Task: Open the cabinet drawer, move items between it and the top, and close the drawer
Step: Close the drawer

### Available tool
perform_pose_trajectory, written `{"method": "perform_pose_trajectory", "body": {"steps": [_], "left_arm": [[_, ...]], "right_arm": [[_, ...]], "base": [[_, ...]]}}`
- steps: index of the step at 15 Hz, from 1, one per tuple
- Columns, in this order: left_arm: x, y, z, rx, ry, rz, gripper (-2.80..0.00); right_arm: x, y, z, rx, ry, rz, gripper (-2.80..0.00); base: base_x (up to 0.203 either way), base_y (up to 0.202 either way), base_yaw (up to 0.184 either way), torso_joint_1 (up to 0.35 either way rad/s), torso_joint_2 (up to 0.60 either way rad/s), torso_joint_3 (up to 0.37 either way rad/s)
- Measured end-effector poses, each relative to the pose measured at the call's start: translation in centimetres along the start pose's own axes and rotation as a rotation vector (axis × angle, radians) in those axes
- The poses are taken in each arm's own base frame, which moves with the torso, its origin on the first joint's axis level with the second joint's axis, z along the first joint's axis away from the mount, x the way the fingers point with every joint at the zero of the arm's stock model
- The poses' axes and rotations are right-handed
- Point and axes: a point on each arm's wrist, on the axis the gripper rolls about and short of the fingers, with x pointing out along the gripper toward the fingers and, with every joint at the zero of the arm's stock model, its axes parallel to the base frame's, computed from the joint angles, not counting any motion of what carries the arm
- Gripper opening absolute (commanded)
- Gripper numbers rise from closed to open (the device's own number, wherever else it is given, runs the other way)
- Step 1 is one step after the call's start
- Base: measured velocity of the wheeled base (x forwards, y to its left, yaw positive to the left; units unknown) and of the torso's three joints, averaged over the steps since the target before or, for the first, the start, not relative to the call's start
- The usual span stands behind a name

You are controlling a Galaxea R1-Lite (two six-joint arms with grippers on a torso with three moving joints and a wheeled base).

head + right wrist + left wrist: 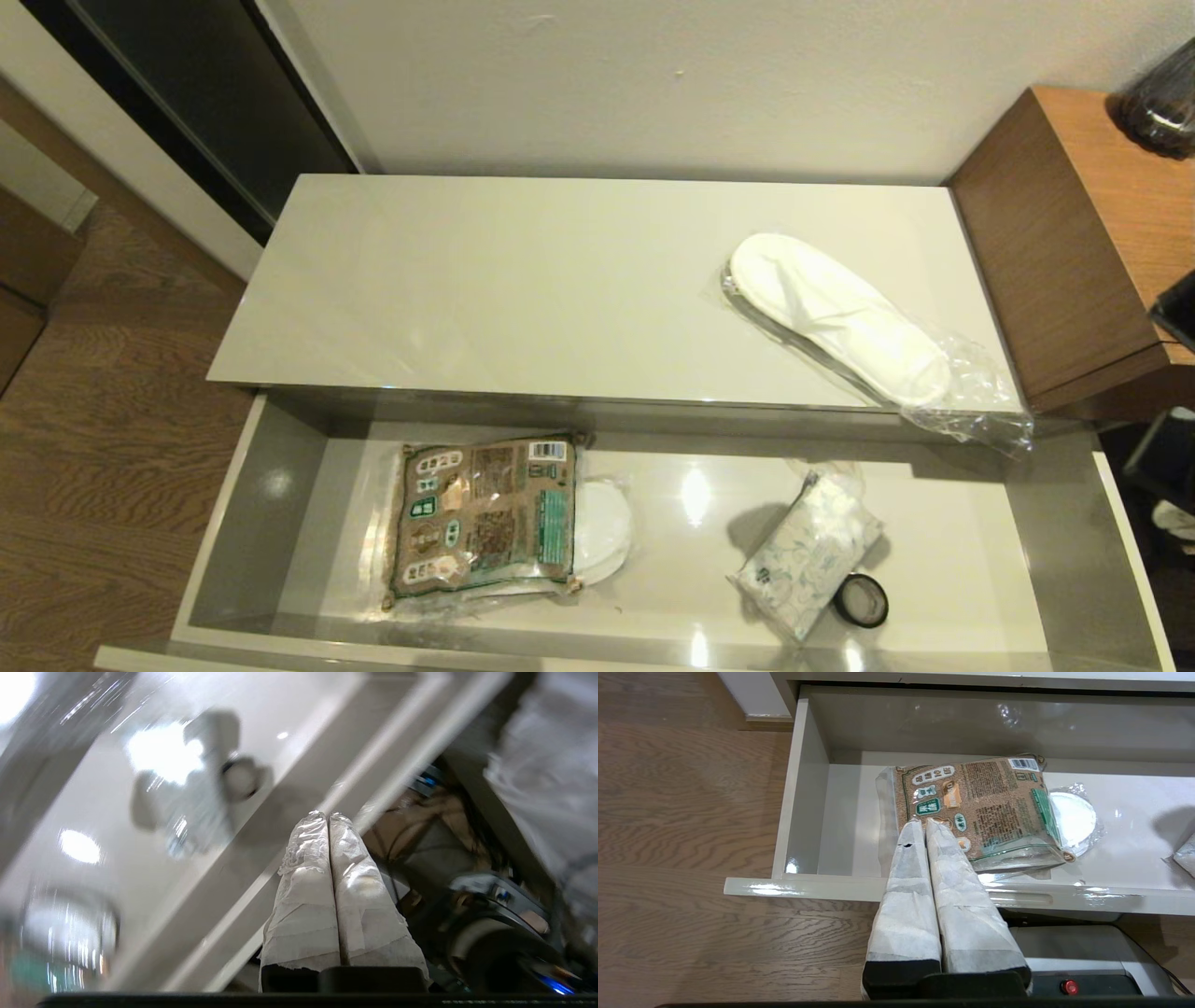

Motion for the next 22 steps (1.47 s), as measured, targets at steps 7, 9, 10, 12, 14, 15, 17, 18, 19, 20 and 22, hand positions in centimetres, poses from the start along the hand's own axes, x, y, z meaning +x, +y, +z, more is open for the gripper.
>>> {"method": "perform_pose_trajectory", "body": {"steps": [7,9,10,12,14,15,17,18,19,20,22], "left_arm": [[0.0,0.0,0.0,0.000,0.000,0.001,-2.80],[0.0,0.0,0.0,0.000,0.000,0.000,-2.80],[0.0,0.0,0.0,0.000,0.000,0.000,-2.80],[0.0,0.0,0.0,0.000,0.000,0.000,-2.80],[0.0,0.0,0.0,0.000,0.000,0.000,-2.80],[0.0,0.0,0.0,0.000,0.000,0.000,-2.80],[0.0,0.0,0.0,0.000,0.000,0.001,-2.80],[0.0,0.0,0.0,-0.001,0.000,0.001,-2.80],[0.0,0.0,0.0,0.000,0.000,0.001,-2.80],[0.0,0.0,0.0,0.000,0.000,0.000,-2.80],[0.0,0.0,0.0,0.000,0.000,0.000,-2.80]], "right_arm": [[-4.0,-2.2,2.7,0.162,-0.285,0.047,-2.80],[-4.8,-2.5,2.9,0.087,-0.412,0.003,-2.80],[-5.2,-2.8,2.9,0.041,-0.469,-0.019,-2.80],[-6.2,-3.5,2.9,-0.062,-0.527,-0.015,-2.80],[-6.9,-3.9,3.4,-0.166,-0.544,0.033,-2.80],[-6.9,-4.1,4.0,-0.203,-0.551,0.058,-2.80],[-7.4,-5.2,5.5,-0.329,-0.618,0.129,-2.80],[-7.9,-6.2,5.5,-0.428,-0.668,0.177,-2.80],[-8.5,-7.7,4.8,-0.555,-0.720,0.220,-2.80],[-8.8,-9.5,3.4,-0.700,-0.750,0.247,-2.80],[-8.4,-12.4,0.2,-0.914,-0.765,0.287,-2.80]], "base": [[0.000,0.000,0.000,0.000,0.00,0.000],[0.000,0.000,0.000,0.000,0.00,0.000],[0.000,0.000,0.000,0.000,0.00,0.000],[0.000,0.000,0.000,0.000,0.00,0.000],[0.000,0.000,0.000,0.000,0.00,0.000],[0.000,0.000,0.000,0.000,0.00,0.000],[0.000,0.000,0.000,0.000,0.00,0.000],[0.000,0.000,0.000,0.000,0.00,0.000],[0.000,0.000,0.000,0.000,0.00,0.000],[0.000,0.000,0.000,0.000,0.00,0.000],[0.000,0.000,0.000,0.000,0.00,0.000]]}}
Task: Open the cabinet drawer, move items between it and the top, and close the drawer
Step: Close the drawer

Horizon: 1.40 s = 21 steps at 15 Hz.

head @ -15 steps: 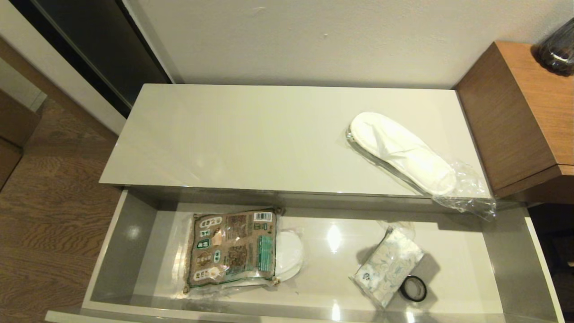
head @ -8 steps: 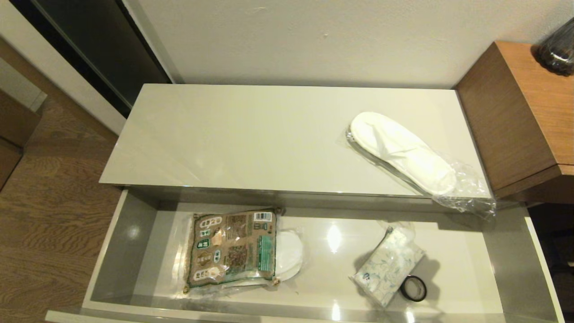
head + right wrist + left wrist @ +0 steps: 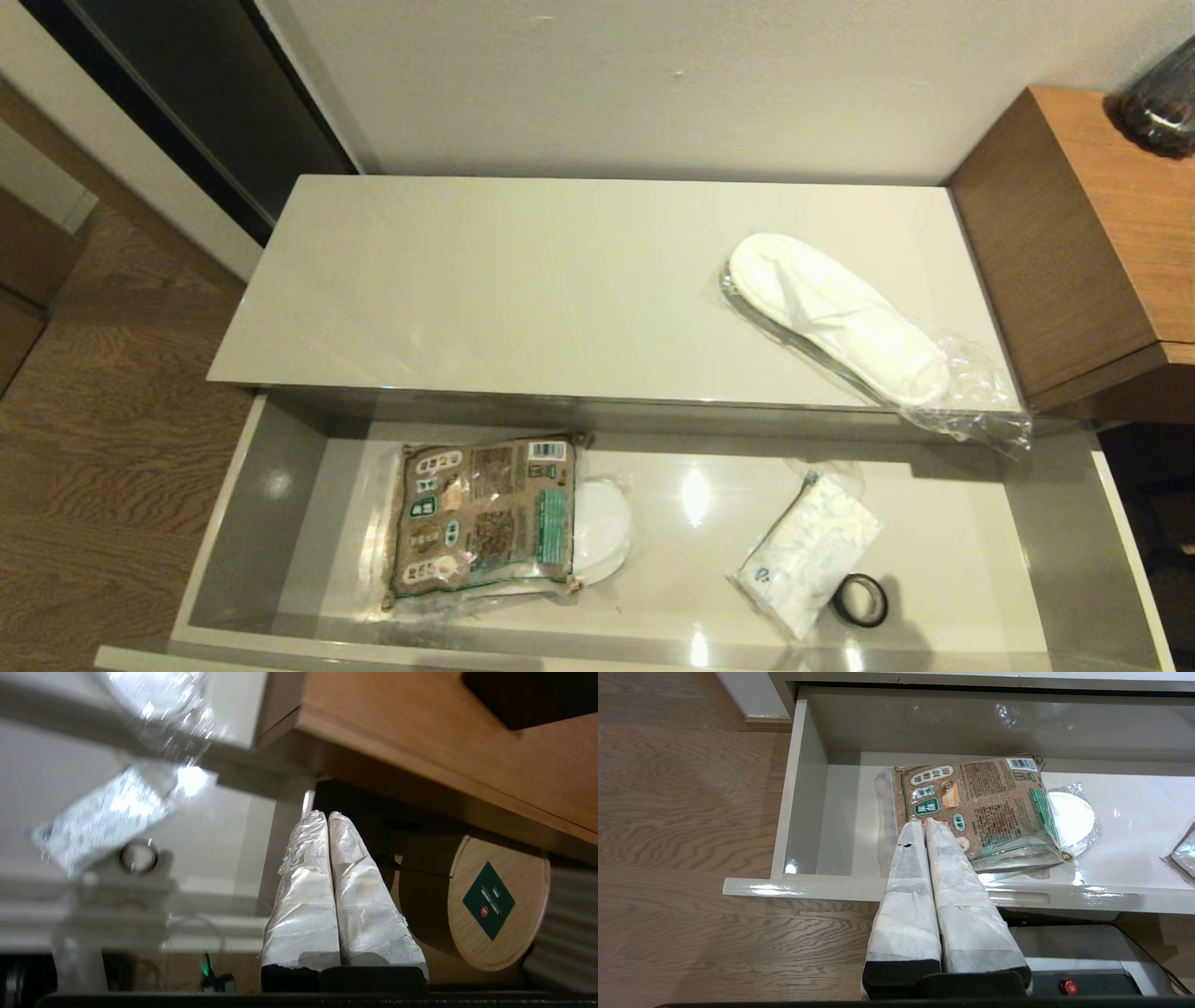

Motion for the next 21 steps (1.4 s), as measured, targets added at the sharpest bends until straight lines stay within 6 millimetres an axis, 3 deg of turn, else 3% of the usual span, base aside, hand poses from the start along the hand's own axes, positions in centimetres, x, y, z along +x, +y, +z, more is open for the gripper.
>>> {"method": "perform_pose_trajectory", "body": {"steps": [4,7,11,13,21], "left_arm": [[0.0,0.0,0.0,0.000,0.000,0.001,-2.80],[0.0,0.0,0.0,0.000,0.000,0.000,-2.80],[0.0,0.0,0.0,0.000,0.000,0.001,-2.80],[0.0,0.0,0.0,0.000,0.000,0.000,-2.80],[0.0,0.0,0.0,0.000,0.000,0.000,-2.80]], "right_arm": [[-2.7,1.3,-4.5,0.104,-0.009,-0.037,-2.80],[-3.0,1.5,-6.0,0.203,-0.009,-0.101,-2.80],[0.1,4.3,-10.4,0.293,0.161,-0.030,-2.80],[1.1,5.3,-11.6,0.384,0.290,0.068,-2.80],[6.1,8.1,-11.9,0.515,0.666,0.323,-2.80]], "base": [[0.000,0.000,0.000,0.000,0.00,0.000],[0.000,0.000,0.000,0.000,0.00,0.000],[0.000,0.000,0.000,0.000,0.00,0.000],[0.000,0.000,0.000,0.000,0.00,0.000],[0.000,0.000,0.000,0.000,0.00,0.000]]}}
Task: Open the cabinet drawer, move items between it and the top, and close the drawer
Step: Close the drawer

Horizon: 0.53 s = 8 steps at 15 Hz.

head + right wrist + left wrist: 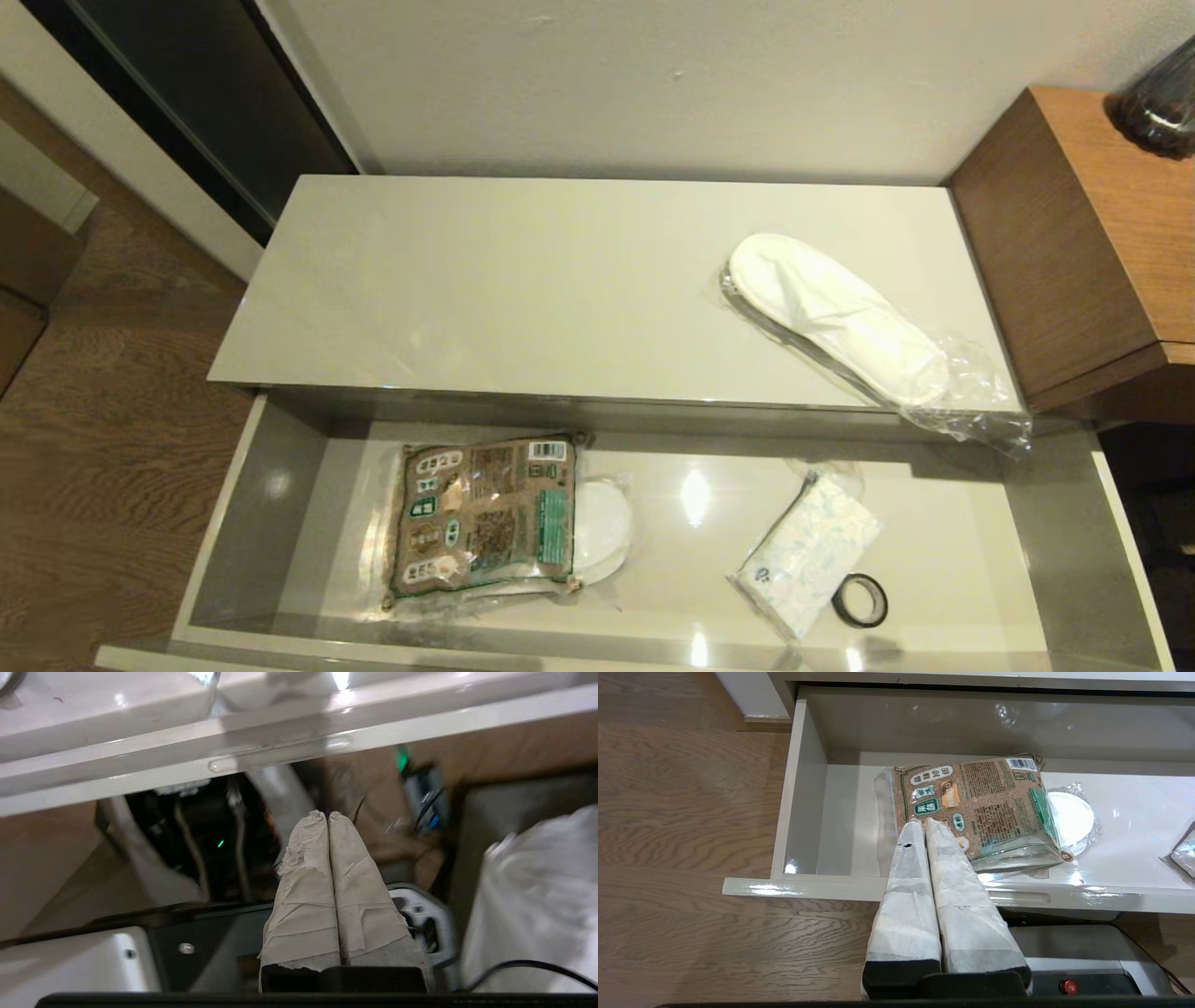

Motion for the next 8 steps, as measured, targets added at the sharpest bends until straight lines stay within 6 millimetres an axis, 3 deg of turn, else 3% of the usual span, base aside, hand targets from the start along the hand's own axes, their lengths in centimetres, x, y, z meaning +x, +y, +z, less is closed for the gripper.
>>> {"method": "perform_pose_trajectory", "body": {"steps": [4,8], "left_arm": [[0.0,0.0,0.0,0.000,0.000,0.000,-2.80],[0.0,0.0,0.0,0.000,0.000,0.000,-2.80]], "right_arm": [[2.9,1.1,0.5,-0.003,0.175,0.040,-2.80],[4.4,2.2,1.0,0.001,0.329,0.142,-2.80]], "base": [[0.000,0.000,0.000,0.000,0.00,0.000],[0.000,0.000,0.000,0.000,0.00,0.000]]}}
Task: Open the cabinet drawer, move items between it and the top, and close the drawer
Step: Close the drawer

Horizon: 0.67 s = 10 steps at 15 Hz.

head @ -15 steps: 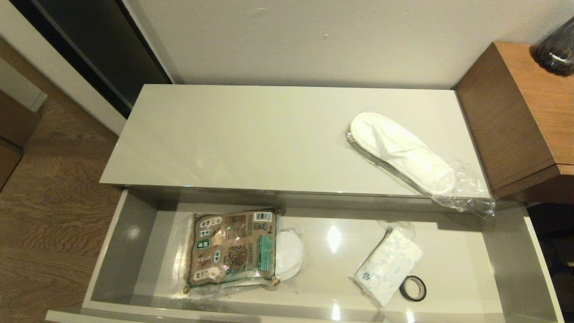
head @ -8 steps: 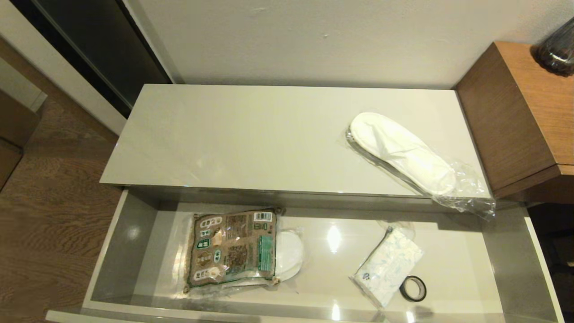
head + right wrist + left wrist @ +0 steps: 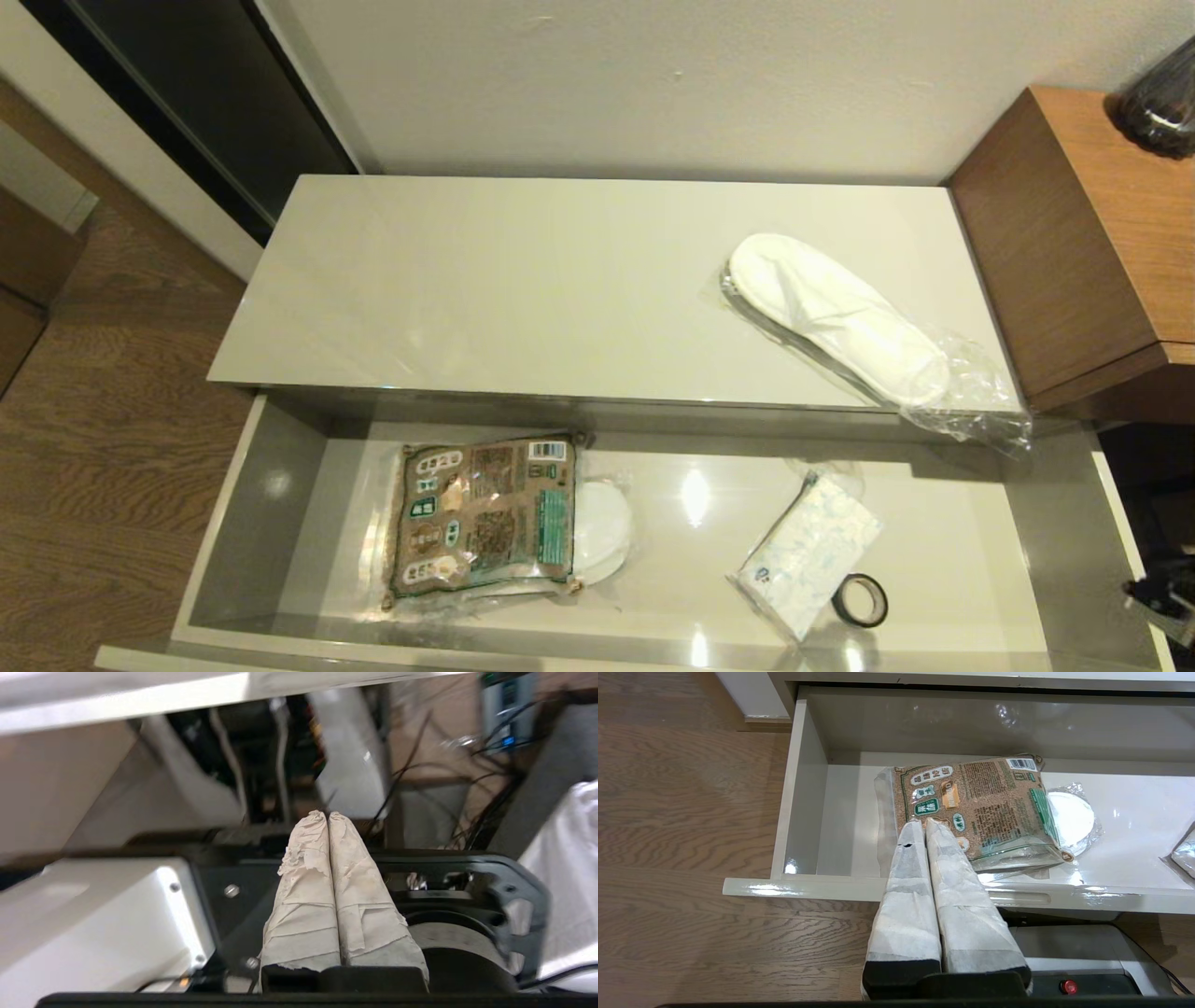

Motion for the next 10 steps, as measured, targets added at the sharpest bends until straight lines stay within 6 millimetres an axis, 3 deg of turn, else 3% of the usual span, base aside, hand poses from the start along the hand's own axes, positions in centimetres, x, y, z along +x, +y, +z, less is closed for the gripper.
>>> {"method": "perform_pose_trajectory", "body": {"steps": [6,10], "left_arm": [[0.0,0.0,0.0,0.000,0.000,0.000,-2.80],[0.0,0.0,0.0,0.000,0.000,0.000,-2.80]], "right_arm": [[2.4,1.9,0.5,-0.042,0.176,-0.018,-2.80],[5.2,2.7,1.6,-0.039,0.225,-0.048,-2.80]], "base": [[0.000,0.000,0.000,0.000,0.00,0.000],[0.000,0.000,0.000,0.000,0.00,0.000]]}}
